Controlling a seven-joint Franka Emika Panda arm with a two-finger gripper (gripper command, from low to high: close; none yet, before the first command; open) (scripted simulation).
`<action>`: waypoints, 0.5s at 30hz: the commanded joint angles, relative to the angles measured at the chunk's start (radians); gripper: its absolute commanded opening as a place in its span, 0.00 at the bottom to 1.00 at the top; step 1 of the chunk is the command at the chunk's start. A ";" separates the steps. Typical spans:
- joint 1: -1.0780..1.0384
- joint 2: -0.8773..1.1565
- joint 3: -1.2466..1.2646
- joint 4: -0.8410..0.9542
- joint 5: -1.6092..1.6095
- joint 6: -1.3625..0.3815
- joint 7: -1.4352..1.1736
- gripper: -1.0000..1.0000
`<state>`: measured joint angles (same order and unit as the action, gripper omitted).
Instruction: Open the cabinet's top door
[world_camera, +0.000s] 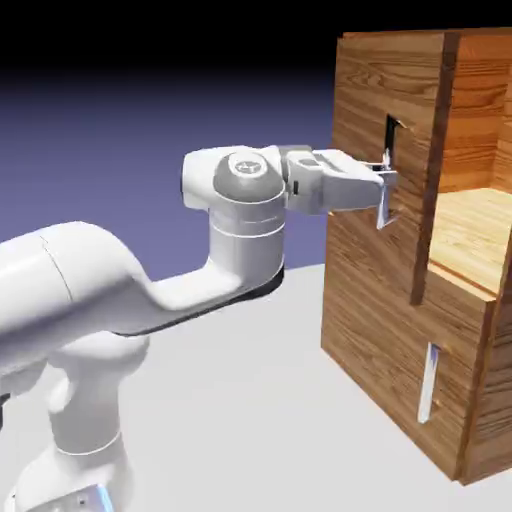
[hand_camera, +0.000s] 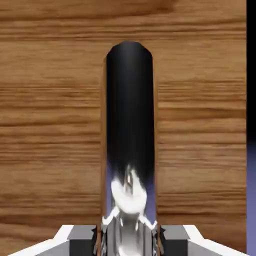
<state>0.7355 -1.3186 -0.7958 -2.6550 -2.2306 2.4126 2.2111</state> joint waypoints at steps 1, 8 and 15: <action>-0.026 -0.010 0.036 -0.030 0.025 -0.031 0.006 0.00; -0.144 -0.078 0.290 -0.183 0.227 -0.221 0.031 0.00; -0.178 -0.114 0.544 -0.256 0.450 -0.395 0.050 0.00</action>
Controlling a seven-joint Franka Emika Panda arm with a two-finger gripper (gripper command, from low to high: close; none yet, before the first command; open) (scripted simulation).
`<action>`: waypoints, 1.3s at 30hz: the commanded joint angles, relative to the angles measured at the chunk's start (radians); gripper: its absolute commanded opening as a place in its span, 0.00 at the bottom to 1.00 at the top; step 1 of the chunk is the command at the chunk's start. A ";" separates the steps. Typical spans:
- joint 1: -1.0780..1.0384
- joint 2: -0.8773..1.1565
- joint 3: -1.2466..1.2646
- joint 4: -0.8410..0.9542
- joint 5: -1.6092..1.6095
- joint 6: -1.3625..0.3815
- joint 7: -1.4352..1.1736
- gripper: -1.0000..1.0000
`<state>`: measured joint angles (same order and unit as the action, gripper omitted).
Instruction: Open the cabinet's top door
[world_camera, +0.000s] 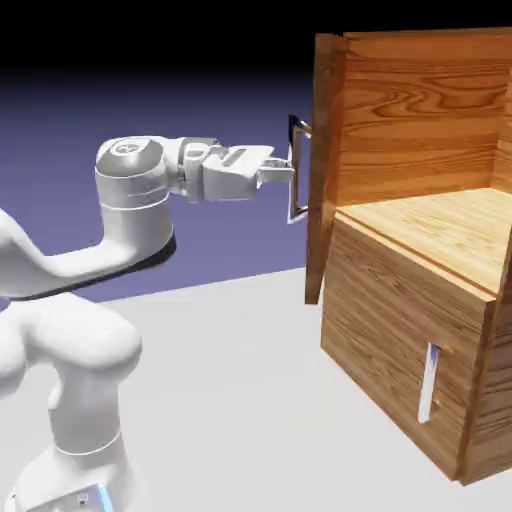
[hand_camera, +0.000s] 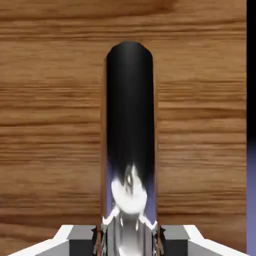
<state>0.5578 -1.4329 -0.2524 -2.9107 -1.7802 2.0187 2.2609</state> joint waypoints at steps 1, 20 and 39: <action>-0.001 -0.001 0.036 -0.005 0.032 -0.025 0.004 0.00; -0.060 0.255 0.725 0.157 0.647 -0.519 0.138 0.00; -0.639 0.672 1.391 0.770 0.997 -1.049 0.275 0.00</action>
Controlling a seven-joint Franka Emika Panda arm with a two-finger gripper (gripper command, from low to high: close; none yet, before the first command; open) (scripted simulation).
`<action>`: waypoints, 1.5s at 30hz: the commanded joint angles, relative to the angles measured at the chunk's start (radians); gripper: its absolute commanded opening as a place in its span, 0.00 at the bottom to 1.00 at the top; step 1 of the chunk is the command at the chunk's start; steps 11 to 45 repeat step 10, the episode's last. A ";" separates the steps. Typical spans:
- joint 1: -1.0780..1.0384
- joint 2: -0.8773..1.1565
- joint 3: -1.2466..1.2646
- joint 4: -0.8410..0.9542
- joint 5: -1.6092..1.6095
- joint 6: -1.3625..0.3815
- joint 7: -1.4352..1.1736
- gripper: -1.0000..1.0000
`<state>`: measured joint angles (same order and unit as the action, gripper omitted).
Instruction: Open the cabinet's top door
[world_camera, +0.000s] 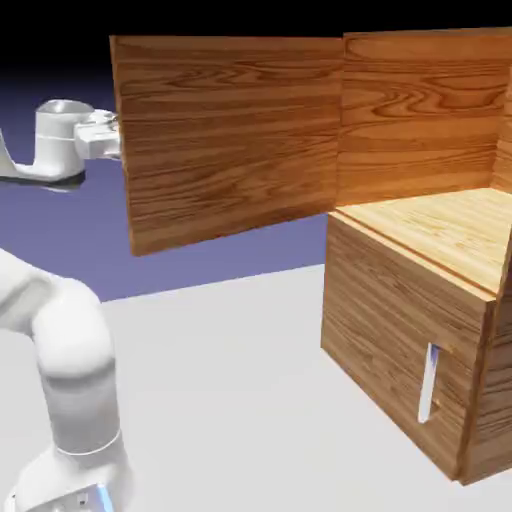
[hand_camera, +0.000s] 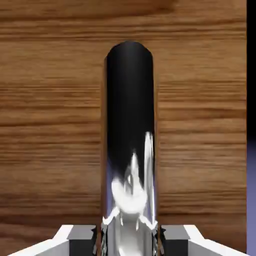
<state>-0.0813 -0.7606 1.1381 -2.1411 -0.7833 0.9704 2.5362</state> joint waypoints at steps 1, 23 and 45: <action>-0.036 0.007 0.031 0.029 0.008 -0.020 0.001 0.00; -0.362 -0.003 0.273 0.274 0.069 -0.152 -0.034 0.00; -0.362 -0.003 0.273 0.274 0.069 -0.152 -0.034 0.00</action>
